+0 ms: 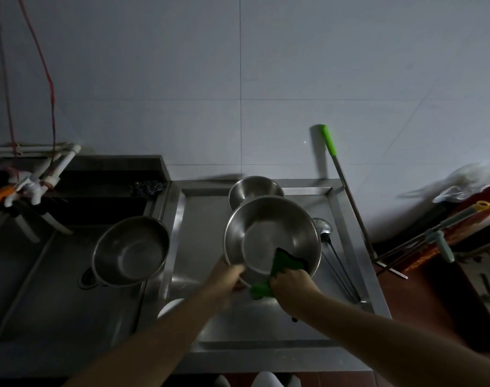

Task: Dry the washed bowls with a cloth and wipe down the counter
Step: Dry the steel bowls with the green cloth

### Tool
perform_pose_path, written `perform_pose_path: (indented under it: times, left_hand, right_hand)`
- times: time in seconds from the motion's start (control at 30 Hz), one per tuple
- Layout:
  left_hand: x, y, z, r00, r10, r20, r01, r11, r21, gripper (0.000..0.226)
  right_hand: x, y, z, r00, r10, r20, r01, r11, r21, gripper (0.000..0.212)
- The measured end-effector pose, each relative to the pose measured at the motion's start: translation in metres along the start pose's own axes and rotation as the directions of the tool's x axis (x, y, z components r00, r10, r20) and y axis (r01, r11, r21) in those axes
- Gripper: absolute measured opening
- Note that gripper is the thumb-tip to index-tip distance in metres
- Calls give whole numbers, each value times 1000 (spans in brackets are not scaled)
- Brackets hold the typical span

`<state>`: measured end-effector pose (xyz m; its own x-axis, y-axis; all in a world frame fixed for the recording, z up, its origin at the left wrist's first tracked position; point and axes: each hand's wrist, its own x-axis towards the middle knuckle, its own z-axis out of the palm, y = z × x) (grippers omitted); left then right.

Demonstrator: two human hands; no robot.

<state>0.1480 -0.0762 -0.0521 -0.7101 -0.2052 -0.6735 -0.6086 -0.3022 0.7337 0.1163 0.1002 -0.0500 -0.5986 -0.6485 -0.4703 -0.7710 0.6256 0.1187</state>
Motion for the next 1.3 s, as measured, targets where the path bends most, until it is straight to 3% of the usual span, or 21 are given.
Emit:
perform_pose_path:
  times: [0.07, 0.13, 0.23, 0.37, 0.47, 0.53, 0.63, 0.7, 0.83, 0.93, 1.0, 1.1, 1.2, 1.3]
  left_hand:
    - [-7, -21, 16, 999, -32, -7, 30, 984, -174, 33]
    - [-10, -22, 19, 993, -67, -95, 44, 973, -227, 40]
    - [-11, -4, 6, 991, -60, -121, 69, 995, 70, 29]
    - [-8, 32, -26, 1000, -17, 20, 4, 849, 529, 29]
    - [-6, 54, -38, 993, -54, 109, -34, 738, 674, 28]
    - [-3, 62, -36, 995, 5, 99, -72, 729, 681, 27]
    - [-4, 51, -28, 998, 54, 20, -57, 892, 448, 26]
    - [-5, 25, -18, 999, 41, -34, -32, 968, 250, 30]
    - [-11, -23, 11, 997, -47, -68, 34, 981, -192, 30]
    - [-13, -30, 18, 990, -66, -122, 31, 963, -269, 22]
    - [-12, -28, 13, 988, -65, -139, 39, 984, -177, 28]
    - [-8, -10, -4, 990, 15, -140, 11, 983, 185, 32]
    - [-7, 25, -29, 994, 109, 25, -106, 851, 514, 17]
    - [1, 49, -49, 987, 27, 158, -128, 727, 674, 13]
  right_hand:
    - [1, -10, -8, 999, 27, -22, -27, 1000, -1, 19]
    - [0, -16, -8, 1000, 18, -9, -18, 1000, -7, 21]
    - [0, -10, 11, 998, -68, 4, 67, 997, 39, 34]
    - [-16, 26, 32, 971, -232, -62, 228, 971, -67, 48]
    - [-22, 26, 38, 957, -282, -75, 266, 948, -175, 44]
    - [-17, 15, 45, 969, -243, -37, 227, 945, -237, 39]
    - [-11, 10, 48, 991, -134, 17, 134, 972, -192, 30]
    - [-12, 5, 41, 998, -62, -29, 58, 990, -129, 25]
    - [-6, -17, 22, 995, 35, -96, -38, 998, -39, 31]
    - [-6, -21, 12, 995, 41, -89, -41, 999, -1, 32]
    - [-6, -20, 17, 997, 3, -79, -1, 999, 33, 34]
    - [-8, -7, 32, 992, -89, -84, 94, 994, 50, 44]
    - [-14, 21, 47, 976, -186, -112, 171, 976, -135, 44]
    - [-17, 27, 53, 972, -234, -34, 216, 938, -272, 43]
